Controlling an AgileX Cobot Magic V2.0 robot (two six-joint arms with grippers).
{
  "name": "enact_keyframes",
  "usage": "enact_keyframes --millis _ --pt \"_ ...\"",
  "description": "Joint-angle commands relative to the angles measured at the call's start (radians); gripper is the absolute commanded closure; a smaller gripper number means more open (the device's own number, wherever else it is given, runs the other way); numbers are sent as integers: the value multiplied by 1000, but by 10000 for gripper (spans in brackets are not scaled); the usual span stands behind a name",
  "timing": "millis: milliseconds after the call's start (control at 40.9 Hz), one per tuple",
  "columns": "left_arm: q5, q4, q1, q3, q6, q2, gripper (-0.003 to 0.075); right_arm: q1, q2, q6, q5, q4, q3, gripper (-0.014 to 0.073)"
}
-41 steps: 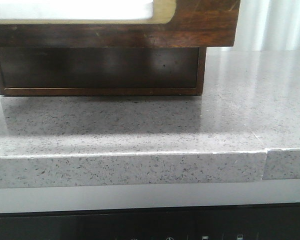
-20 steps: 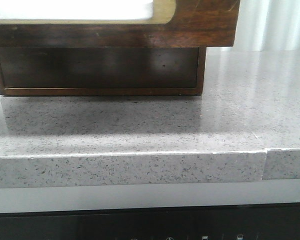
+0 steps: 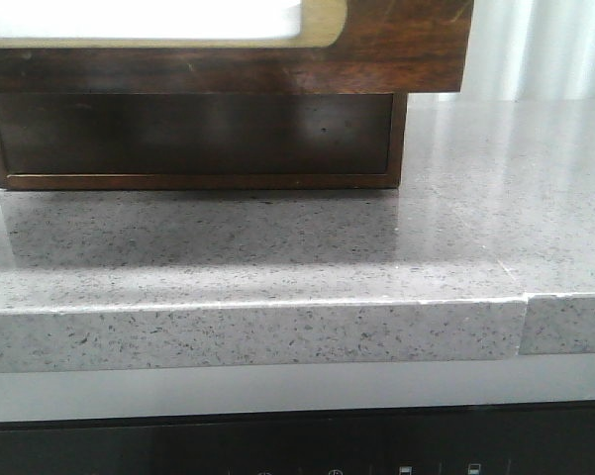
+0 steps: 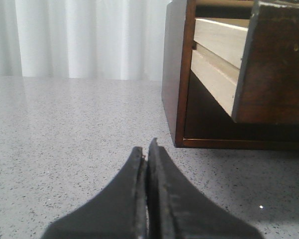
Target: Put scissors in drawer with both arms
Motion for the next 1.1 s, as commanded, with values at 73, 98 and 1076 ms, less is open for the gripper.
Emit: enact_keyframes --millis 73,98,1076 --pt "-89 -4 0 23 -4 -18 741 1 10 0 -69 -15 -22 711" --pt "-89 -4 0 23 -4 -18 741 1 10 0 -69 -15 -22 711" --pt "-89 31 0 23 -3 -18 741 1 10 0 -69 -15 -22 711"
